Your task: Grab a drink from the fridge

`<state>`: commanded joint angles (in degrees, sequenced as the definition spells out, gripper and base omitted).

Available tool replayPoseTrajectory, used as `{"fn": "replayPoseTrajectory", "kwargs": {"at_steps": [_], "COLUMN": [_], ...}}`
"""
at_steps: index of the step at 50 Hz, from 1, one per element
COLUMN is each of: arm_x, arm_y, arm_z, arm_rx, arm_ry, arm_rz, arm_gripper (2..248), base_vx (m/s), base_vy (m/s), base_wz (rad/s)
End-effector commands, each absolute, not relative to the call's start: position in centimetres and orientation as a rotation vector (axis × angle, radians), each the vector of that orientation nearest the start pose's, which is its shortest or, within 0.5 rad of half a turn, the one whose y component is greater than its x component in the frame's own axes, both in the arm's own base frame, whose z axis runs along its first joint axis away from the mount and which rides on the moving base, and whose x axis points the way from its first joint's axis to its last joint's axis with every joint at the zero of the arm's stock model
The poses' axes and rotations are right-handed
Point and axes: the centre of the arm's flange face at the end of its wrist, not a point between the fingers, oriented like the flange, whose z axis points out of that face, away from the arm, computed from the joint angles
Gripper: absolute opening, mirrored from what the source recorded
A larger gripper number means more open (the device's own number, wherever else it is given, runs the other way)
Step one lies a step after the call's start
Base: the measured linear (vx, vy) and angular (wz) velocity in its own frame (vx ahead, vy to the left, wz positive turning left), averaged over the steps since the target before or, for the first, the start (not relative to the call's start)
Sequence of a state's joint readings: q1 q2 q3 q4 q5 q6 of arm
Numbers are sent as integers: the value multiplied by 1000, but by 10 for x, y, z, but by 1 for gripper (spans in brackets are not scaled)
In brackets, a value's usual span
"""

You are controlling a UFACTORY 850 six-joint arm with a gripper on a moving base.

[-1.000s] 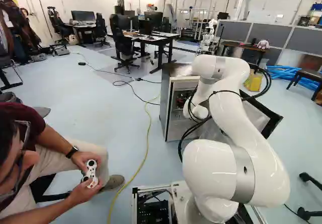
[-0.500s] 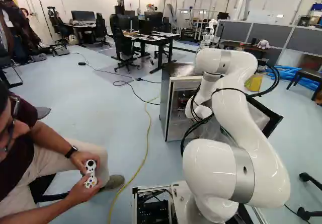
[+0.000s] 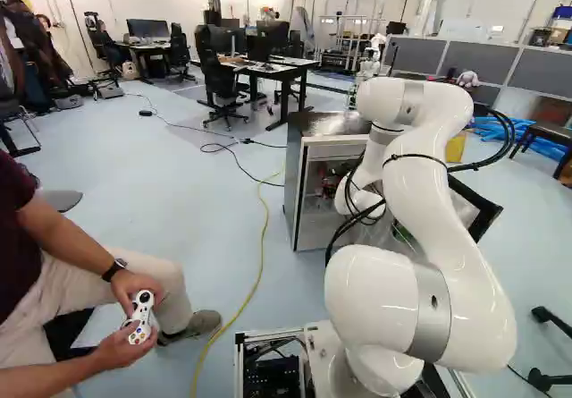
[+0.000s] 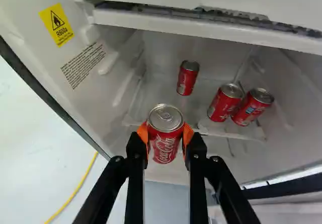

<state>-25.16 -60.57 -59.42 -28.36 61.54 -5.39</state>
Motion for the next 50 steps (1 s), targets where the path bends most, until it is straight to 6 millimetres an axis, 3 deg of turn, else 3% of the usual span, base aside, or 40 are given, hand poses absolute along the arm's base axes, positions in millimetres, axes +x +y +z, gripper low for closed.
{"fn": "replayPoseTrajectory", "kwargs": {"at_steps": [17,50], "arm_x": [482,417], "arm_y": [-212,-206], "arm_z": [91,144], "arm_rx": [-2785,-2827], "arm_ry": [-40,67], "arm_rz": [-1561,-1525], "arm_gripper": [87,87], "base_vx": [0,0], "base_vy": [0,0], "base_wz": [0,0]}}
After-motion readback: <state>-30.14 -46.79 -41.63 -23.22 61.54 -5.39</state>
